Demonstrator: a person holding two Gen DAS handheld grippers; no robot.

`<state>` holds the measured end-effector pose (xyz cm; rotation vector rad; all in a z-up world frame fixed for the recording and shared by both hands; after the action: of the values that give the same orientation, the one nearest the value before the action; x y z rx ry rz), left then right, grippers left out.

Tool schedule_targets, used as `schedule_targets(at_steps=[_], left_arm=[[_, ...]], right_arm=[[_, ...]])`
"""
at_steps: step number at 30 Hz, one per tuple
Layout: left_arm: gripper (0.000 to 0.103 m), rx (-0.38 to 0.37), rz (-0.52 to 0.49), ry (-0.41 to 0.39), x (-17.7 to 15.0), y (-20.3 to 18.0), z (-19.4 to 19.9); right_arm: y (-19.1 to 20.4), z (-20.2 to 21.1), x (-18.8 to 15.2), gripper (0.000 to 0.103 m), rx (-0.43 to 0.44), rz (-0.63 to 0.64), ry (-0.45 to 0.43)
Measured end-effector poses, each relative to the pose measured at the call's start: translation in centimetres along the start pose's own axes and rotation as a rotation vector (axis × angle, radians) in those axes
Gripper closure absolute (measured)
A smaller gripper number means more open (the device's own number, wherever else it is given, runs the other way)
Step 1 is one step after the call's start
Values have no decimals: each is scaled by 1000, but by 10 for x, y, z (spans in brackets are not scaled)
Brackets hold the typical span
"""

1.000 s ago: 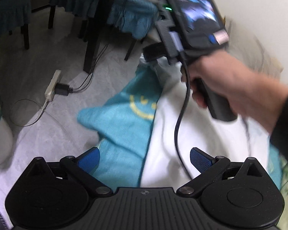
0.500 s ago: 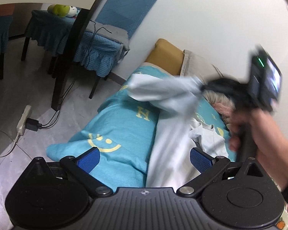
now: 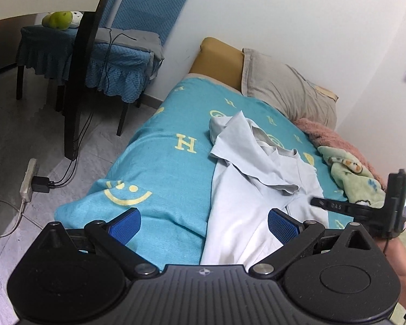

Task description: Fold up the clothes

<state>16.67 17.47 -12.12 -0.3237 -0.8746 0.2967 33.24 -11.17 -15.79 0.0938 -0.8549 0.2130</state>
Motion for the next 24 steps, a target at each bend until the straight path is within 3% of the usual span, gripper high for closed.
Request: schedule_targets(at_steps=[1, 2, 6, 9, 11, 15, 19, 22, 24], left_arm=[[2, 3, 2, 4, -1, 0, -2], [2, 6, 5, 9, -1, 0, -4], [2, 25, 11, 24, -3, 1, -9], [2, 34, 21, 31, -3, 3, -12], [2, 37, 32, 40, -4, 6, -15], [2, 34, 49, 52, -3, 7, -23], [2, 32, 40, 64, -5, 5, -30], [2, 29, 38, 65, -7, 5, -31], [2, 27, 40, 62, -7, 5, -32]], right_arm=[[9, 2, 3, 33, 34, 25, -23], [19, 1, 8, 27, 61, 54, -48], [72, -20, 27, 31, 133, 195, -87], [114, -42, 36, 41, 165, 320, -65], [132, -58, 43, 57, 167, 347, -47], [156, -85, 49, 59, 151, 389, -12], [145, -78, 58, 59, 139, 328, -49], [137, -74, 65, 96, 130, 283, -78], [132, -70, 69, 98, 124, 253, -96]])
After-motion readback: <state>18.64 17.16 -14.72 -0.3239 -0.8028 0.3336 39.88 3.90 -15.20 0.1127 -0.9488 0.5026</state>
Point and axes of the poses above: each gripper's, at about its wrist camera, not at the fingertips, and z roughly against the way its jaws point, y to its left, x to its top, the point moved 2 cm from there along -z, roughly the way its jaws point, and after that the axes turned 1 degree about y, right-handed, at the moved point
